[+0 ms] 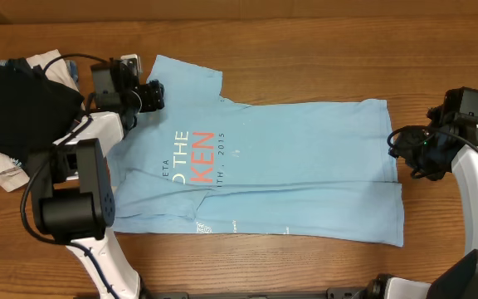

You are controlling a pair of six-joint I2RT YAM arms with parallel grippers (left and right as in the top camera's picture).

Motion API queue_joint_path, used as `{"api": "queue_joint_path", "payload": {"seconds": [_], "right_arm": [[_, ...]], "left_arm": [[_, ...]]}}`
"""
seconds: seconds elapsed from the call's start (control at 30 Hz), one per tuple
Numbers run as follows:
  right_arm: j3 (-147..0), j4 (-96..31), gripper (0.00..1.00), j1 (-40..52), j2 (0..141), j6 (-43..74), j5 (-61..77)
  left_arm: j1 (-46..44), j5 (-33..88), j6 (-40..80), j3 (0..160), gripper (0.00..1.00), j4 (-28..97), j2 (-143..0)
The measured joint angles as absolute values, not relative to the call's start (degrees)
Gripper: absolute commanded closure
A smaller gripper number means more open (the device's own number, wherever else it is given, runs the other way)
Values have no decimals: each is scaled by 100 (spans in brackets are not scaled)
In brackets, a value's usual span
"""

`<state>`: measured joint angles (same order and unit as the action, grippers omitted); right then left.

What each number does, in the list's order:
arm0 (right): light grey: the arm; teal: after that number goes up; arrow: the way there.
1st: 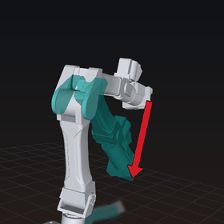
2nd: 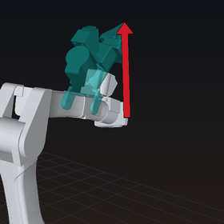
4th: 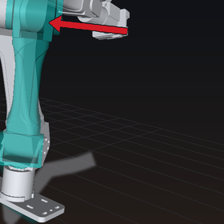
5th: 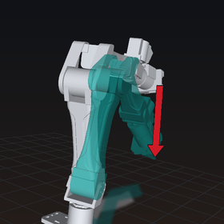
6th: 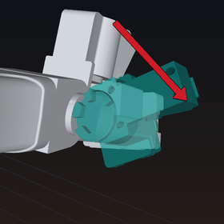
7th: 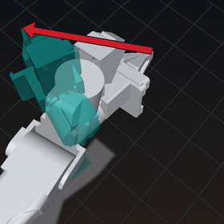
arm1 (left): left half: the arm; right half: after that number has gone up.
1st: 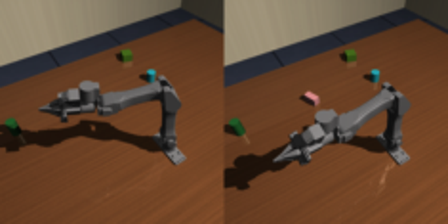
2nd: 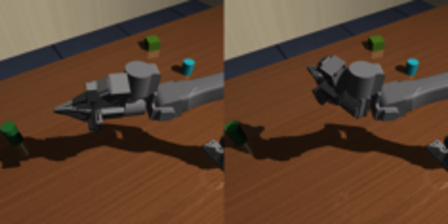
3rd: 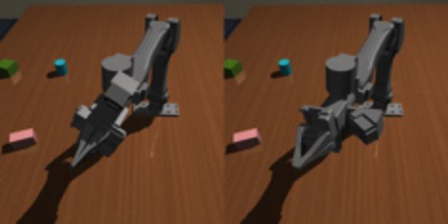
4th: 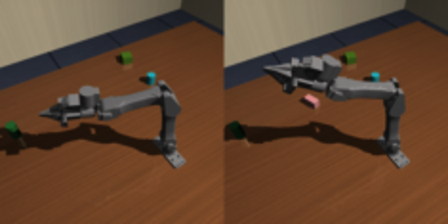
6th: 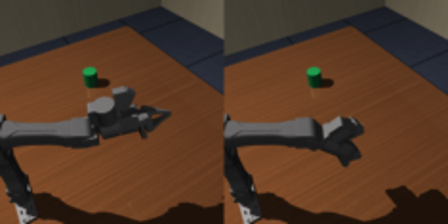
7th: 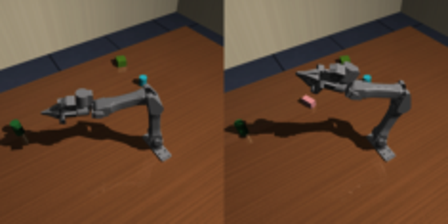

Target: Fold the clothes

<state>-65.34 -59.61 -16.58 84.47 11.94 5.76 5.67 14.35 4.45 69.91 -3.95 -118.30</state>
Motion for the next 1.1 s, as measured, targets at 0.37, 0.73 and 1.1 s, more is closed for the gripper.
{"api": "queue_joint_path", "payload": {"seconds": [0.37, 0.73, 1.1], "right_arm": [[-6534, -5966, 37, -1656, 8447, 1197, 578], [-6534, -5979, 38, -1658, 8447, 1197, 578], [-6536, -5089, 42, -1658, 8455, 1063, 576]], "left_arm": [[567, 1262, 388, 6995, 35, -480, -12103], [567, 1227, 285, 7017, 90, -355, -12123], [567, 1347, 281, 7137, 95, 528, -11963]]}}
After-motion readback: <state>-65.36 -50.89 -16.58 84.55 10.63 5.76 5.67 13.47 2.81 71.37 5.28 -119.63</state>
